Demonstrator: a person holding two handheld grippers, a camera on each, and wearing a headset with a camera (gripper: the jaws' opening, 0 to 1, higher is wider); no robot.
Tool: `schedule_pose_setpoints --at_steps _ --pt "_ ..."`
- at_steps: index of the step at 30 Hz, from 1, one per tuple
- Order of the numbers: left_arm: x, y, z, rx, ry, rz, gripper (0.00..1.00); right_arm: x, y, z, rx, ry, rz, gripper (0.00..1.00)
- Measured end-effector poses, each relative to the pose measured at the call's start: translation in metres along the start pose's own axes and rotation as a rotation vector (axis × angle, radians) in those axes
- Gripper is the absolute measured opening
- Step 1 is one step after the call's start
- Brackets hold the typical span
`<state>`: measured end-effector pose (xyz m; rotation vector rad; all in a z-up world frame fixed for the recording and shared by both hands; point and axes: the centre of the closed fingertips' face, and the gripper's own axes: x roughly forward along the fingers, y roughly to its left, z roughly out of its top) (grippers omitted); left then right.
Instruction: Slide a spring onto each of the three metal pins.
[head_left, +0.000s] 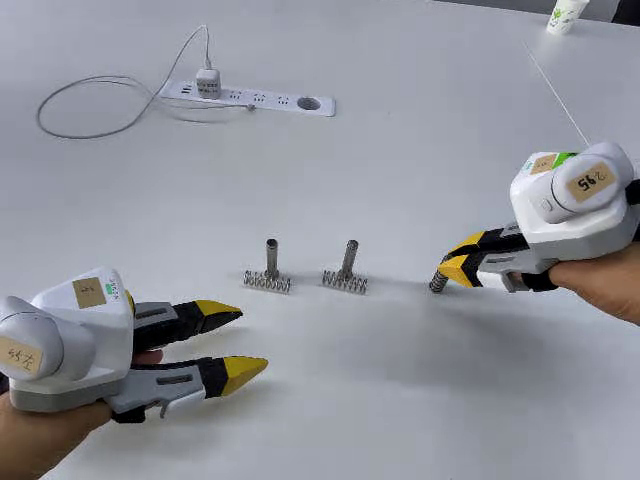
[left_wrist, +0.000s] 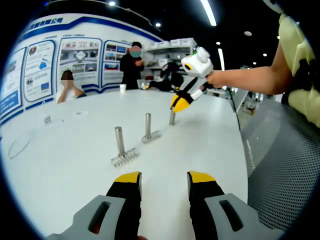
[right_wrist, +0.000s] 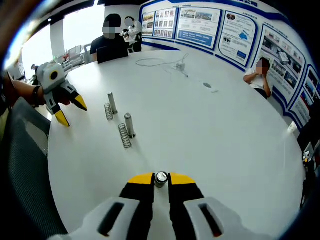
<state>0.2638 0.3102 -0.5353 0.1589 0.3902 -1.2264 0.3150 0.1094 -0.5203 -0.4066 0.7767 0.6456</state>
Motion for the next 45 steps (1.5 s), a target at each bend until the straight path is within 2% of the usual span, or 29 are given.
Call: schedule_pose_setpoints --at_steps 17,26,35,45 --pt "0.000 0.000 0.000 0.000 -0.004 -0.001 0.38 0.000 0.000 -0.007 0.015 0.001 -0.017 0.17" --pt "0.000 -0.001 0.002 0.001 -0.008 -0.001 0.38 -0.002 0.001 -0.018 0.035 0.010 -0.026 0.17" --pt "0.000 -0.002 0.002 0.003 -0.007 -0.003 0.38 -0.006 0.018 -0.025 0.050 0.009 -0.006 0.17" --pt "0.000 -0.003 0.002 0.005 -0.008 -0.004 0.38 0.005 0.050 -0.020 0.043 -0.005 0.062 0.17"
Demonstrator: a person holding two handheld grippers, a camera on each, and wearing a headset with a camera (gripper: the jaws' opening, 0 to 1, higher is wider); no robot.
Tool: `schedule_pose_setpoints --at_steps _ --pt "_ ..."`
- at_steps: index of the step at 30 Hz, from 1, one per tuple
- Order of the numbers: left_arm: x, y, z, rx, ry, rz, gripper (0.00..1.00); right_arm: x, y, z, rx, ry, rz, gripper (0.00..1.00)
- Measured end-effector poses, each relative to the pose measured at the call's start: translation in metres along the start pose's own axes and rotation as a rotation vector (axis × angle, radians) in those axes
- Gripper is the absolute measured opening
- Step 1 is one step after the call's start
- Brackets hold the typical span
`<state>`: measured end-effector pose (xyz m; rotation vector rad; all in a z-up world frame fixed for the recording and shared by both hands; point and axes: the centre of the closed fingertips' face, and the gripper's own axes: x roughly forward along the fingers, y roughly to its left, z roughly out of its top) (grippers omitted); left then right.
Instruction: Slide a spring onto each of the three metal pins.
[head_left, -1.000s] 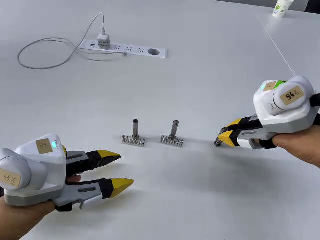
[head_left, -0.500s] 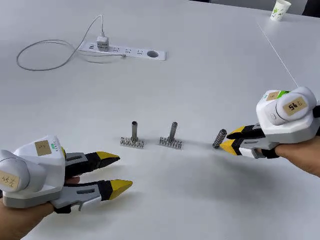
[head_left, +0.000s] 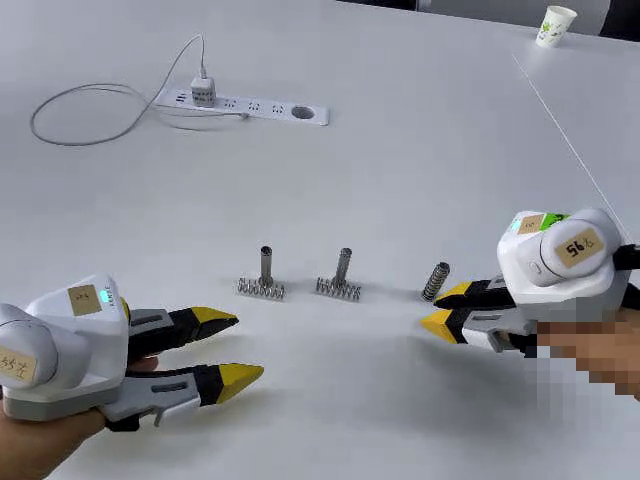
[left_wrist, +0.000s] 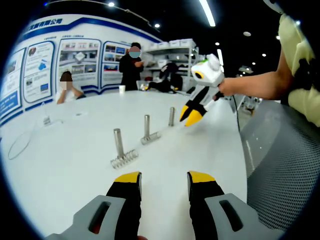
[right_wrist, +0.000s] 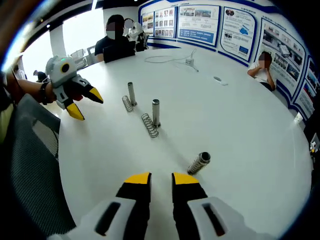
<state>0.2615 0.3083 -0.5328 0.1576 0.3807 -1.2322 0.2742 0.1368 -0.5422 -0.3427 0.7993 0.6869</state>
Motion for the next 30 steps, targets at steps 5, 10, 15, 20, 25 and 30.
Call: schedule_pose_setpoints --at_steps 5,10,15,20,25,30 --pt "-0.001 0.001 0.000 0.000 0.000 0.002 0.38 0.009 0.008 0.008 -0.027 -0.004 0.029 0.17" --pt "-0.002 0.002 0.000 0.000 0.001 0.006 0.38 0.017 0.013 0.018 -0.051 -0.011 0.050 0.17" --pt "-0.002 0.002 -0.001 -0.001 0.002 0.006 0.37 0.025 0.015 0.028 -0.076 -0.014 0.067 0.17" --pt "-0.001 0.002 -0.001 -0.002 0.003 0.007 0.37 0.034 0.013 0.041 -0.095 -0.027 0.077 0.18" --pt "-0.002 0.002 0.000 -0.002 0.003 0.009 0.37 0.044 0.014 0.048 -0.126 -0.019 0.093 0.18" --pt "-0.002 0.002 -0.002 -0.005 0.006 0.010 0.37 0.052 0.013 0.052 -0.146 -0.008 0.108 0.18"
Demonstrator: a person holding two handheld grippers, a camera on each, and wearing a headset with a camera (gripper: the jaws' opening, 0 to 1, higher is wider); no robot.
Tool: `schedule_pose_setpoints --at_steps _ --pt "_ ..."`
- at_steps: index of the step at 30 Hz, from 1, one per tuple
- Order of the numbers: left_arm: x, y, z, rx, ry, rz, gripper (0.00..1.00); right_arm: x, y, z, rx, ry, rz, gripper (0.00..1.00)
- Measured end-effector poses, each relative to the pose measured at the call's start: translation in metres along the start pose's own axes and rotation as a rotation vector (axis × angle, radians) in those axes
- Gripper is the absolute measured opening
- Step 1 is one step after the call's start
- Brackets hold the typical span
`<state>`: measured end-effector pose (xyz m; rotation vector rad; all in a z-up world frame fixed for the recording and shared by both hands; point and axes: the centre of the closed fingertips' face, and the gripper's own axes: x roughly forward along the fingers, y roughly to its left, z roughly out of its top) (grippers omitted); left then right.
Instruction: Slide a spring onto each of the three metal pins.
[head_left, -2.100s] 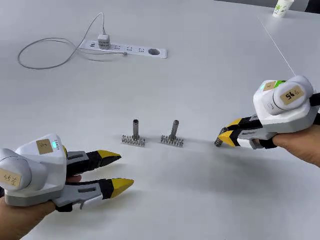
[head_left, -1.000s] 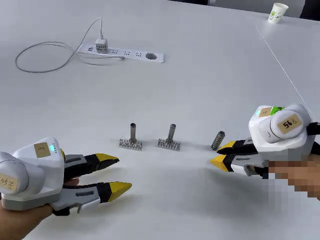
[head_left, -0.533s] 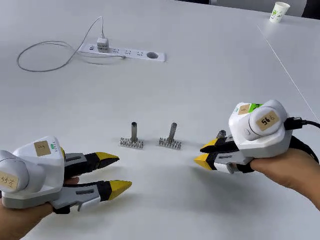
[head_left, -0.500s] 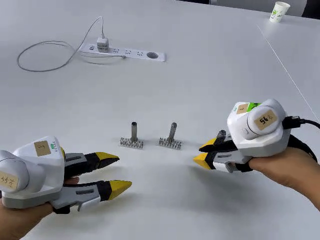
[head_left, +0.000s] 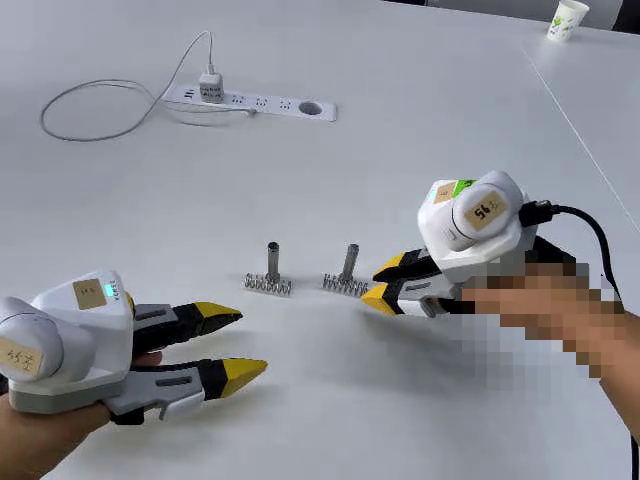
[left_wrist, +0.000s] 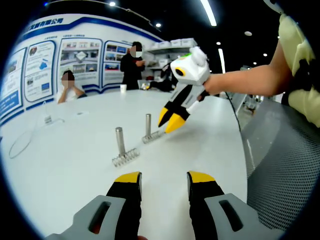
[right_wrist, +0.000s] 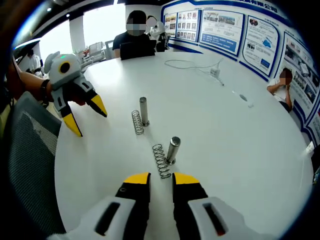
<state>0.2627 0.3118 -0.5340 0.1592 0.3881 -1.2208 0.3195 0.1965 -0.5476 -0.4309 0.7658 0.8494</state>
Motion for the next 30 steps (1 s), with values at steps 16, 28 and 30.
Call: schedule_pose_setpoints --at_steps 16,28,30 --pt "-0.001 0.001 -0.002 -0.007 0.003 0.004 0.37 0.018 0.000 -0.008 -0.002 0.051 0.051 0.17" --pt "0.000 0.000 0.000 -0.005 0.002 -0.001 0.36 0.018 0.003 -0.009 -0.009 0.064 0.058 0.12" --pt "0.000 0.000 -0.001 -0.003 0.003 -0.002 0.36 0.018 0.004 -0.010 -0.009 0.066 0.057 0.12"
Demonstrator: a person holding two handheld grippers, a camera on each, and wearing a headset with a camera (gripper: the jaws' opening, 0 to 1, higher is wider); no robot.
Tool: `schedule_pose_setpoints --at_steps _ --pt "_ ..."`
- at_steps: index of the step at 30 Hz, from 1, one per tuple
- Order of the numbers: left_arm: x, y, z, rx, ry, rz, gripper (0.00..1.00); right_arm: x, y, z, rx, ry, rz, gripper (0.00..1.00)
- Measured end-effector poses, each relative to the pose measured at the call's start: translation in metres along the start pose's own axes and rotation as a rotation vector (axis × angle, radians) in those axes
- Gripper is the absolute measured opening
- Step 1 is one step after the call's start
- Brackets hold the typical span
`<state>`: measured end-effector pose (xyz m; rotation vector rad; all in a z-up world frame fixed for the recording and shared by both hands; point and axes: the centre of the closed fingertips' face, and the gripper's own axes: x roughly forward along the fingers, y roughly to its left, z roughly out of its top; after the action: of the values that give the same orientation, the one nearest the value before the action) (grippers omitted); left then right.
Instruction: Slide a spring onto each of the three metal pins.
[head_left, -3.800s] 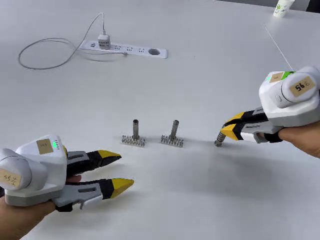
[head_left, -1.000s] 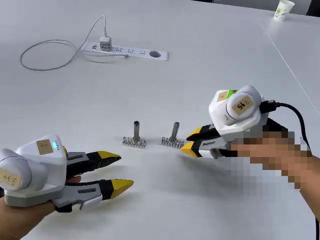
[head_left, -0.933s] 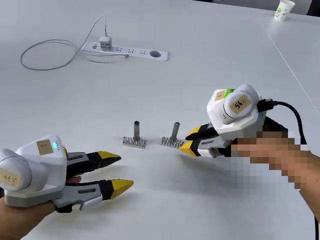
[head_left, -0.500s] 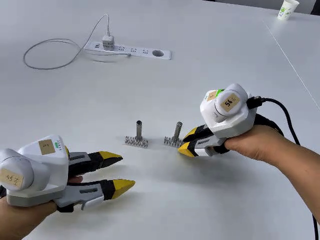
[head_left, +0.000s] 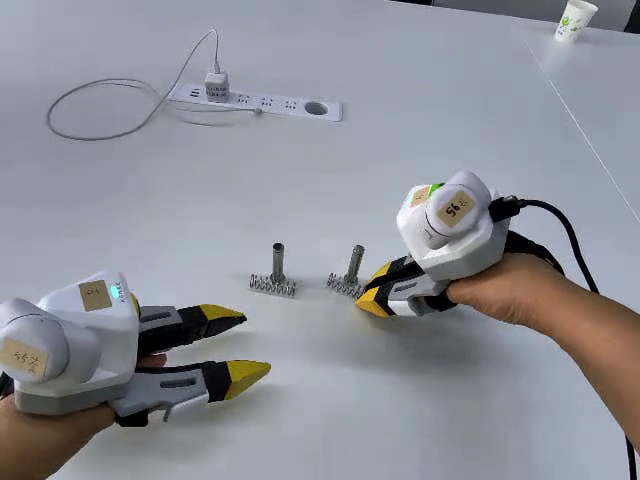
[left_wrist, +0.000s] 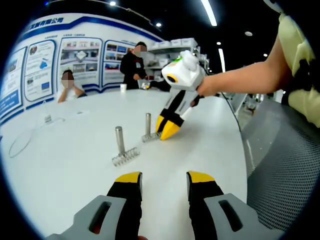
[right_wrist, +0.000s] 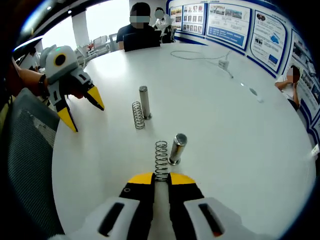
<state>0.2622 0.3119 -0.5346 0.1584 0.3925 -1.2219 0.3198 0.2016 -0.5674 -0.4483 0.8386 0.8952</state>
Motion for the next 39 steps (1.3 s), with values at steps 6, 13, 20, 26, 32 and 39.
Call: schedule_pose_setpoints --at_steps 6,13,20,26,32,39 --pt "0.001 -0.001 0.000 0.003 0.001 -0.004 0.36 -0.004 0.008 -0.003 -0.012 0.014 0.017 0.12" --pt "0.005 -0.006 0.002 0.016 0.004 -0.021 0.36 -0.009 0.023 -0.003 -0.040 0.018 0.039 0.12" --pt "0.009 -0.011 0.005 0.032 0.006 -0.039 0.36 -0.015 0.042 0.001 -0.074 0.016 0.073 0.12" --pt "0.013 -0.014 0.007 0.048 0.008 -0.056 0.36 -0.017 0.061 0.007 -0.115 0.015 0.117 0.12" --pt "0.016 -0.015 0.008 0.063 0.010 -0.069 0.35 -0.019 0.077 0.014 -0.162 0.015 0.161 0.12" --pt "0.019 -0.018 0.007 0.083 0.014 -0.083 0.33 -0.020 0.095 0.020 -0.219 0.021 0.220 0.12"
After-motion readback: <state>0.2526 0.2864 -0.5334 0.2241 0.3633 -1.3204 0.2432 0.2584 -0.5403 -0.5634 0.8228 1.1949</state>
